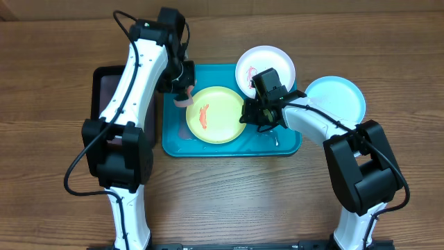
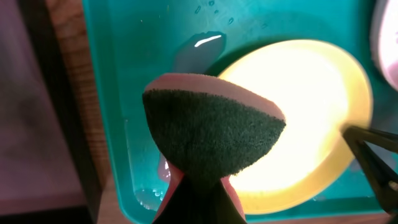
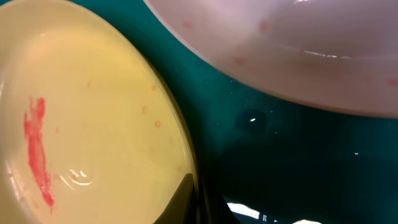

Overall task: Clean dirty plates on tray and stack at the side
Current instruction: 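Lower the sponge in the left gripper onto the yellow plate, then scrub the yellow plate with the sponge while right gripper holds it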

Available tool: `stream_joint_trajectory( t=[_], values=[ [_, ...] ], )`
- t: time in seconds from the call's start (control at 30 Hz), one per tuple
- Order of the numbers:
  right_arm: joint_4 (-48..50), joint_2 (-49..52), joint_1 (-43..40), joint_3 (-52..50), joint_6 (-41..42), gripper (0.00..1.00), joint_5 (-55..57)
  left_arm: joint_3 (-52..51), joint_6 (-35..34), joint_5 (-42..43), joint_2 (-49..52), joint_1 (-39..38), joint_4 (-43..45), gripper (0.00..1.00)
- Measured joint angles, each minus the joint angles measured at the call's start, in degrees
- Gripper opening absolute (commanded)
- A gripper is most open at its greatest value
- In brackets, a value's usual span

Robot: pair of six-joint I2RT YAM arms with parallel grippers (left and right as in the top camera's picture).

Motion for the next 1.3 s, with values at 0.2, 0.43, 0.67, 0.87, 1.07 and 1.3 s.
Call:
stream_joint_trajectory(
  t=[0.2,0.43,0.67,0.87,1.07,1.3],
  values=[
    [-0.1,0.0,0.0,0.0,1.0,0.04,-0.1,-8.9,0.0,0.0,0.0,-1.8,8.7,0.04],
    [-0.1,0.0,0.0,0.0,1.2,0.04,-0.4,-19.3,0.7,0.0,0.0,-5.7,20.2,0.04],
    [-0.3,0.0,0.0,0.0,1.2,0.04,-0.7,-25.7,0.6,-1.6,-1.7,-7.4,23.3,0.04],
    [-0.5,0.0,0.2,0.0,0.8,0.04,-0.9,-27.3,11.2,9.8,-2.1,-6.8,20.5,0.04],
    [-0.4,0.0,0.2,0.0,0.8,0.04,-1.0,-28.9,18.8,20.7,-1.9,-7.8,20.9,0.04],
    [0.3,0.2,0.2,0.0,1.7,0.04,-0.6,-28.9,2.7,6.8,-2.6,-8.9,26.6,0.04]
  ],
)
